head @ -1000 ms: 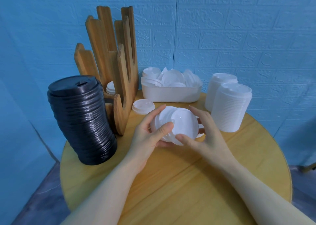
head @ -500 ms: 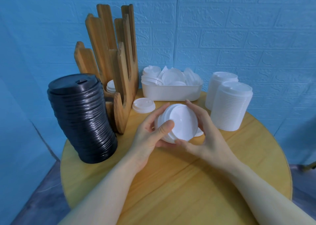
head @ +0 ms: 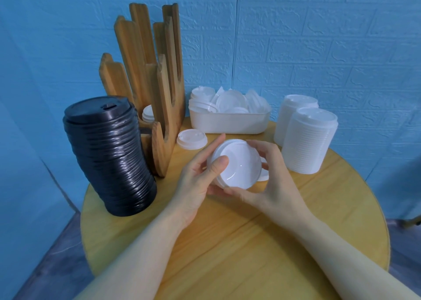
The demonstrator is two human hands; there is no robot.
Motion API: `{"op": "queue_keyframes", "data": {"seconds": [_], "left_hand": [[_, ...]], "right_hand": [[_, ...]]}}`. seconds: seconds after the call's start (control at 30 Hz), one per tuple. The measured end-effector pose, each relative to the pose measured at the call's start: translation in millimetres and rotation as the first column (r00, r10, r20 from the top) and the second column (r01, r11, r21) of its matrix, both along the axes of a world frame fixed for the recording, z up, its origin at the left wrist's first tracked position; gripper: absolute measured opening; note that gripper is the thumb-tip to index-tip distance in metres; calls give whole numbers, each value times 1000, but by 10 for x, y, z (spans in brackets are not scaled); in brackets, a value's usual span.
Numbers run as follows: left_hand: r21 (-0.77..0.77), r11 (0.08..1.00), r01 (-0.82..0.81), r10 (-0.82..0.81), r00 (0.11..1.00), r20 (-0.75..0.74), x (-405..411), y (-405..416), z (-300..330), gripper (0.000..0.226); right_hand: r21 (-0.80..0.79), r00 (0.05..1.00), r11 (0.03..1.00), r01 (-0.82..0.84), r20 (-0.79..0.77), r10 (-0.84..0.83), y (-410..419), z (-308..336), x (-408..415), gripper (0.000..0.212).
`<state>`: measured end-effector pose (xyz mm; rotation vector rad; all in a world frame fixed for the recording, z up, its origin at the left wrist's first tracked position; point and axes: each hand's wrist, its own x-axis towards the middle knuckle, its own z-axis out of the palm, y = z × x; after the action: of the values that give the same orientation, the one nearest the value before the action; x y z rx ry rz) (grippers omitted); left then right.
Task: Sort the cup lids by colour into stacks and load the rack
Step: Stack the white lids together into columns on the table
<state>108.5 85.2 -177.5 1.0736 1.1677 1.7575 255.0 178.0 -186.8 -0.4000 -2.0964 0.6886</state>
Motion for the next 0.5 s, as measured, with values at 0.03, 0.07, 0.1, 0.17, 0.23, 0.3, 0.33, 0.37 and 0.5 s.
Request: {"op": "queue_keyframes", "data": {"seconds": [0.03, 0.07, 0.1, 0.17, 0.23, 0.3, 0.33, 0.37, 0.5], "left_hand": [[0, 1000, -2, 2, 1000, 4, 8, 0, 6, 50], [1, 1000, -6, 6, 1000, 10, 15, -1, 13, 52], [4, 1000, -8, 8, 1000, 17, 15, 1, 15, 50], [19, 1000, -6, 5, 999, 32, -2, 5, 9, 42], [32, 999, 8, -9, 999, 53, -20, 2, 1, 41], [27, 999, 31, -33, 996, 78, -26, 1, -5, 41], [19, 999, 47, -49, 995, 85, -30, -1, -3, 42], [12, 998, 68, -69, 994, 87, -33, 1, -3, 46], [0, 996, 94, -94, 993, 65, -43, -2, -12, 57]], "right_hand": [[-1, 1000, 1000, -1, 0, 1, 1, 1, 1, 80], [-4, 1000, 1000, -5, 4, 5, 3, 0, 5, 81], [-11, 1000, 1000, -16, 11, 16, 9, -1, 9, 83], [-28, 998, 998, -59, 36, 60, 12, 6, 15, 88], [-30, 995, 996, -87, 43, 88, 13, 8, 14, 89], [-32, 996, 996, -83, 33, 84, 22, 3, 18, 88], [-35, 996, 996, -79, 29, 80, 30, -1, 23, 88], [-40, 996, 996, -79, 28, 80, 43, -6, 27, 89], [-74, 994, 992, -104, 35, 106, 76, -6, 41, 90]]}}
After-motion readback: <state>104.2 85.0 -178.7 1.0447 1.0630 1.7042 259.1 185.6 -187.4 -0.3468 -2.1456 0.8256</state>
